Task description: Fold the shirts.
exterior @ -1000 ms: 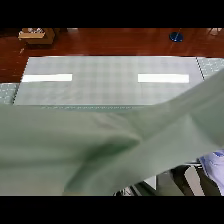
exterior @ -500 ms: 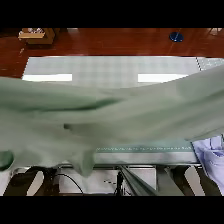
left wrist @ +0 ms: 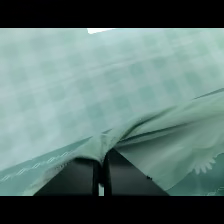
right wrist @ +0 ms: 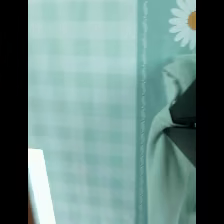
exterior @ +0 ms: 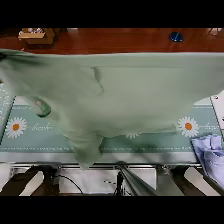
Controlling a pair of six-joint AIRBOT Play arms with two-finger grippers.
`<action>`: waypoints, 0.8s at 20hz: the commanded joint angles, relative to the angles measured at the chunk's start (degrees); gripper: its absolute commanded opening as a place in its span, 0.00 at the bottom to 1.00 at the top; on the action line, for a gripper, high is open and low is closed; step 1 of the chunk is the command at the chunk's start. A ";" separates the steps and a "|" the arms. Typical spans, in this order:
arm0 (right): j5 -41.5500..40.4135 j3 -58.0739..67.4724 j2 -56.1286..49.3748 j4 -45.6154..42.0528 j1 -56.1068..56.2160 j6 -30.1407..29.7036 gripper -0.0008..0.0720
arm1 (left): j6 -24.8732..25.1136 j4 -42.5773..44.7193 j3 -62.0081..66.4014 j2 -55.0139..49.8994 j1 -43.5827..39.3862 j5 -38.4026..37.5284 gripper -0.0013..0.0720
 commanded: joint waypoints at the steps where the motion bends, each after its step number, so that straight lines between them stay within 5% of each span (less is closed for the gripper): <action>1: -3.15 -1.40 -8.57 -11.45 10.45 -0.07 0.04 | 2.14 -2.67 -1.11 -11.04 -0.11 4.90 0.06; 6: -18.82 -1.40 -19.69 -14.25 17.27 1.05 0.04 | 4.50 -2.54 -1.11 -25.81 -0.39 8.85 0.06; 16: -41.13 -1.38 -39.78 -7.23 20.22 -0.92 0.04 | 4.52 -2.51 -1.09 -43.69 -5.35 32.50 0.06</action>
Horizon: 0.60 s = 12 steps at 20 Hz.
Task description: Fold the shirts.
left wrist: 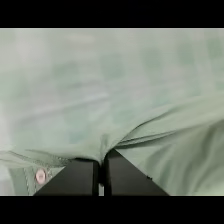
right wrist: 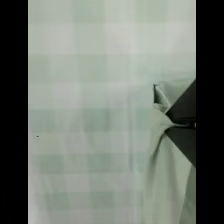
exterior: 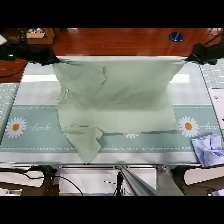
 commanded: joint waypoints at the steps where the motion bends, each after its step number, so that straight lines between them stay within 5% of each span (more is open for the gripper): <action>1: -8.83 -0.02 -6.34 5.68 0.50 -0.44 0.04 | 0.11 -0.04 0.02 -6.08 -2.29 9.42 0.06; 8: -8.59 0.00 -12.74 6.62 0.48 -5.27 0.04 | 0.07 -0.20 0.04 -12.50 -4.46 10.78 0.06; 12: -1.97 0.02 -9.77 6.51 -1.42 -6.67 0.04 | -1.77 4.17 1.09 -10.82 -3.13 -1.60 0.06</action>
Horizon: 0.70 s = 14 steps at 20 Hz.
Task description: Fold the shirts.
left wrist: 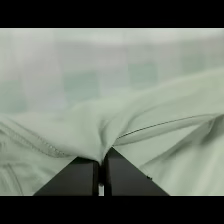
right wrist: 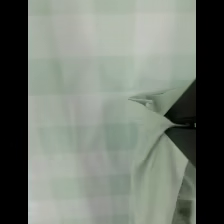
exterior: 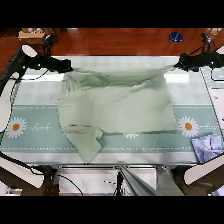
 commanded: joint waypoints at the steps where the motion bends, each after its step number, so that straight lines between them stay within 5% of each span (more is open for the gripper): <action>1: 8.70 0.07 1.36 0.02 -1.38 -0.72 0.04 | -5.62 5.99 0.61 0.92 0.94 -11.87 0.06; 5: 22.23 0.02 0.83 -12.50 -0.17 2.36 0.04 | -8.46 9.62 0.57 1.11 0.66 -22.71 0.06; 12: 22.80 -1.42 -2.86 -16.98 3.82 3.56 0.04 | -10.78 11.45 0.57 -0.22 -0.28 -21.70 0.06; 13: 22.56 -1.40 -3.13 -16.79 4.24 3.56 0.07 | -10.73 11.43 0.59 -0.33 -0.31 -22.18 0.12; 14: 22.29 -1.36 -3.08 -16.79 4.22 3.41 0.23 | -10.71 11.45 0.63 -0.20 -0.28 -22.71 0.32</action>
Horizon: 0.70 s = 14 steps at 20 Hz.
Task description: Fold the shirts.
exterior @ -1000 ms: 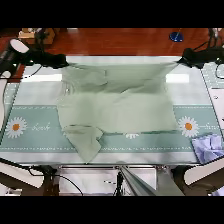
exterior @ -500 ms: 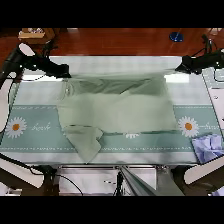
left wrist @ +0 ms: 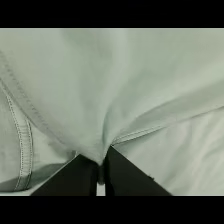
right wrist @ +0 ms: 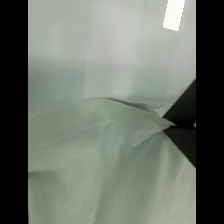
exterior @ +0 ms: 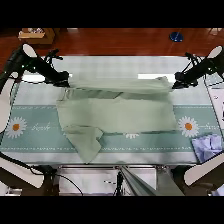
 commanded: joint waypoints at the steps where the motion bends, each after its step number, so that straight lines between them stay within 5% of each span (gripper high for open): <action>1: 0.83 0.02 -0.35 -1.03 0.79 -0.48 0.37 | -0.66 0.61 0.13 0.20 0.31 -2.71 0.52; 7: 9.31 -6.62 8.07 -2.03 -8.92 -1.77 0.50 | 0.52 0.66 -2.25 7.37 7.28 -14.21 0.56; 13: -0.48 -37.09 23.30 12.59 -23.17 -8.83 0.50 | 3.23 -0.96 -32.33 23.43 11.13 -8.94 0.57; 14: -0.55 -38.69 24.20 12.46 -23.89 -9.57 0.50 | 3.82 -2.03 -37.33 25.94 11.43 -7.39 0.66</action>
